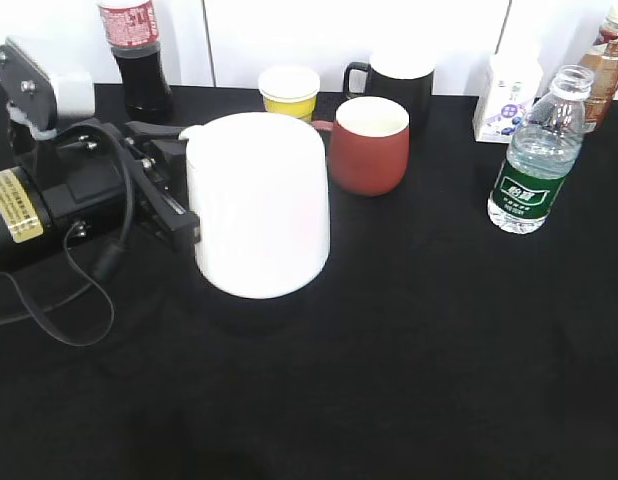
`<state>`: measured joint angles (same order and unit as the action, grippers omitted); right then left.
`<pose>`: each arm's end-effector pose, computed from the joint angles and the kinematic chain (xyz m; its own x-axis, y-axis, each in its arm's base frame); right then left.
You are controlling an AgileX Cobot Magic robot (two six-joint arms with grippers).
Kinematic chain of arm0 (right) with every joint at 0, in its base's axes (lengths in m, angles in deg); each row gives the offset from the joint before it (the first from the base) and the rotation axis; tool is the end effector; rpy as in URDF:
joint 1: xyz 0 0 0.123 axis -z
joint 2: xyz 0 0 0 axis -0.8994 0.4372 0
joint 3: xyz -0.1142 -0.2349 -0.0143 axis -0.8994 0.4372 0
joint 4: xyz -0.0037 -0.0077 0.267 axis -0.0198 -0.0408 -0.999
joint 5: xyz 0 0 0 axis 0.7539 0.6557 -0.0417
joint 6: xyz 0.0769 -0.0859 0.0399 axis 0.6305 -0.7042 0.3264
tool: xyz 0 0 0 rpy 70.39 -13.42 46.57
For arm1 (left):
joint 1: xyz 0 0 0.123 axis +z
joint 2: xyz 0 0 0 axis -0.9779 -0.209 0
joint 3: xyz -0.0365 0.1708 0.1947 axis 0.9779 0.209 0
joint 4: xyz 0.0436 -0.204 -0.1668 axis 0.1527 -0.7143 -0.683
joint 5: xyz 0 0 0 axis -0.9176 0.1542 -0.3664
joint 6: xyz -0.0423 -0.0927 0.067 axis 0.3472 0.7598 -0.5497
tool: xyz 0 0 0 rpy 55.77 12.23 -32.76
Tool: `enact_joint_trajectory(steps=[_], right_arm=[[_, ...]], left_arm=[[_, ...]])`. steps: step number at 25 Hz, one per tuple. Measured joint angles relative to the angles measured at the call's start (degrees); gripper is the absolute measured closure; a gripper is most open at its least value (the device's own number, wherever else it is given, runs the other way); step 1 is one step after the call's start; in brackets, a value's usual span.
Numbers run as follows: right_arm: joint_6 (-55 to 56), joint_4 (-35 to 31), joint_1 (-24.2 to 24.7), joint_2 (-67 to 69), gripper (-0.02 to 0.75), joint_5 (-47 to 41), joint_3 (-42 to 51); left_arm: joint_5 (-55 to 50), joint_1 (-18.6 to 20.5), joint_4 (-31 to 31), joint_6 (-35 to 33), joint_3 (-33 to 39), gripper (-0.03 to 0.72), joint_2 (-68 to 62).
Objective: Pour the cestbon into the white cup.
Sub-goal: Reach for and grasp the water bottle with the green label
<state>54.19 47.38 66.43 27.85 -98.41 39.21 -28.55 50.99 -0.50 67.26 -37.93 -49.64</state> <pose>0.1258 0.0131 0.3342 -0.0807 -0.0209 -0.9965 -0.1102 0.9938 -0.0120 0.2603 -0.1875 0.1692 -0.0565 0.0311 -0.9979 0.7741 0.6326 -0.0241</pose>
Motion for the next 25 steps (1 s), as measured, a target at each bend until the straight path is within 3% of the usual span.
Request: enact_joint_trajectory(steps=[2,6,10,12,17,25], right_arm=[[-7.02,-5.49,0.0,11.09,0.153,14.31,0.0],[-8.51,-6.94,-2.32,27.76,0.153,30.3,2.89],[-3.86,-6.88,-20.09,41.14,0.153,47.69,10.54],[-1.43,-6.84,-24.68,48.93,0.153,51.59,11.68],[7.51,-6.84,-25.12,63.25,0.104,63.11,11.81],[10.87,-5.04,-25.19,82.61,0.097,82.76,8.84]], left_arm=[[0.0,0.0,0.0,0.0,0.0,0.63,0.05],[-0.69,0.0,0.0,0.0,0.0,0.622,0.05],[-1.4,0.0,0.0,0.0,0.0,0.611,0.05],[-1.4,0.0,0.0,0.0,0.0,0.608,0.05],[-1.4,0.0,0.0,0.0,0.0,0.599,0.05],[-1.4,0.0,0.0,0.0,0.0,0.591,0.05]])
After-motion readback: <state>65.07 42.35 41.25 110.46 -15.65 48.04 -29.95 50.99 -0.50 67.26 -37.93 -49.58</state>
